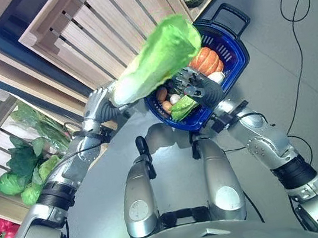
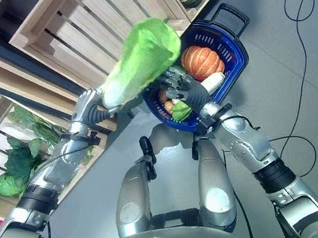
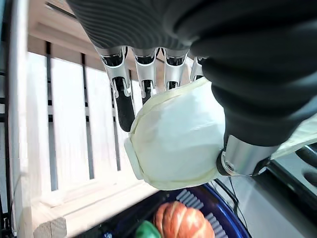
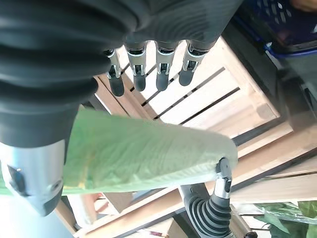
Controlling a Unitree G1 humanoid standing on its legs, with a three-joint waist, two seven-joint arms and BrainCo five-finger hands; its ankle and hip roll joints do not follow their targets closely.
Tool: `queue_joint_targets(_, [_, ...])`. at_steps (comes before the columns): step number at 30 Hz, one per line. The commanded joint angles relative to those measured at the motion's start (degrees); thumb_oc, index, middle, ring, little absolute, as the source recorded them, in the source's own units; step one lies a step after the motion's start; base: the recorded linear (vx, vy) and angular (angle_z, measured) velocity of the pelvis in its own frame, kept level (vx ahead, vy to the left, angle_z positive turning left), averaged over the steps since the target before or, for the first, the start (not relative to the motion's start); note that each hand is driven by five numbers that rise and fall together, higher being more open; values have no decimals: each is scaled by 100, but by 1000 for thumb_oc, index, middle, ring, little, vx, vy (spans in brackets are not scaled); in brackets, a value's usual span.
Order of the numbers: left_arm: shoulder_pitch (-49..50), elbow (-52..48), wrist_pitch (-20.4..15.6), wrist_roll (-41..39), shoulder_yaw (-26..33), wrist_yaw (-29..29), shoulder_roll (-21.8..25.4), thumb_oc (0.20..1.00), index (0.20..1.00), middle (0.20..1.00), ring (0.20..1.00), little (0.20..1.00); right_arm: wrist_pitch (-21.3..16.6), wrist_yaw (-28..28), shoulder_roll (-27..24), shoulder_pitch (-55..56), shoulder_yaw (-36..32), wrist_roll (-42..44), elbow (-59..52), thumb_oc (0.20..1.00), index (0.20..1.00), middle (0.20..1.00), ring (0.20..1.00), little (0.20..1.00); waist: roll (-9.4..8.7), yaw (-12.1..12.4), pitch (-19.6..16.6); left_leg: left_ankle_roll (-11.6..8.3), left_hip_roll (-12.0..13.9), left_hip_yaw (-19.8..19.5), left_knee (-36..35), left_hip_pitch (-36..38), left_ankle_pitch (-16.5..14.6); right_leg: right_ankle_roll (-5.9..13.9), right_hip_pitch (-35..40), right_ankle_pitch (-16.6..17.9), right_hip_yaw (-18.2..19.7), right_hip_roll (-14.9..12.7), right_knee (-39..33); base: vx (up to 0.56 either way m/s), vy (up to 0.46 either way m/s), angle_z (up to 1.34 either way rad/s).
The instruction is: Pick up fruits and vegetables into the basket
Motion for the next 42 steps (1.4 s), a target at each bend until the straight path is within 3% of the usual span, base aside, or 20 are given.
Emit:
queue_joint_targets(1, [-41,-723,-242,95,-187,-38,244,200,200,200,200,200,-182,-170,98,-2,122,-215,-415,1000,1000,1000,1000,1000,-129,-1,-508,422,-228,103,214,-251,-228,452,384,-411,6,-152,-68,0,0,0])
queue_joint_targets(7, [-231,-864,-1,-3,-550,-205,108,200,200,200,200,200,-171,-481,155,-278,432,-234,-389,1000,1000,1000,1000,1000,-127,20,-511,417,-229,80,184,-169,-247,491,502,-384,33,-170,-160,0,0,0])
queue_joint_targets(19, [-391,-889,362,-385,-991,-1048,-179,200,200,200,200,200,-91,-79,304,-568,874,-84,-697,1000,1000,1000,1000,1000,-143,51,-527,395,-201,74,123,-96,-243,534,569,-351,40,-178,-249,0,0,0])
queue_joint_targets(25, [-551,-804,465,258,-1233,-975,-161,200,200,200,200,200,-77,108,337,-675,1134,-107,-832,1000,1000,1000,1000,1000,-144,52,-526,394,-200,62,149,-71,-264,548,590,-344,65,-189,-258,0,0,0])
queue_joint_targets(27, [-683,-803,480,437,-1348,-996,-114,200,200,200,200,200,-232,135,368,-827,1217,-118,-745,200,200,200,200,200,-140,52,-525,391,-189,67,159,-65,-260,544,598,-337,79,-205,-271,0,0,0])
queue_joint_targets(34, [-810,-804,622,310,-1506,-1443,-113,203,203,203,203,203,-667,-142,401,-966,1192,-345,-727,200,200,200,200,200,-83,51,-529,367,-194,11,108,-45,-246,565,597,-339,70,-224,-265,-2,-3,3])
queue_joint_targets(35, [-813,-801,720,136,-1525,-1573,-130,445,445,445,445,445,-667,-251,402,-1010,1176,-398,-699,200,200,200,200,200,-69,47,-522,367,-189,19,97,-42,-242,559,591,-342,66,-226,-265,-20,5,4])
queue_joint_targets(36, [-762,-788,782,-7,-1506,-1730,-156,890,890,890,890,890,-647,-315,372,-1018,1093,-430,-688,200,200,200,200,200,-51,40,-513,365,-186,20,80,-35,-243,552,588,-353,59,-225,-266,0,0,0])
queue_joint_targets(37, [-719,-786,804,-49,-1490,-1789,-168,1000,1000,1000,1000,1000,-648,-340,348,-1008,1043,-431,-697,200,200,200,200,200,-41,34,-509,365,-185,24,65,-31,-241,549,584,-354,55,-223,-269,-24,32,1])
queue_joint_targets(42, [-270,-723,1194,-843,-1286,-2297,-204,1000,1000,1000,1000,1000,-666,-645,64,-780,473,-315,-936,200,200,200,200,200,23,-27,-431,355,-152,93,50,-75,-225,518,491,-395,9,-201,-187,-28,11,0])
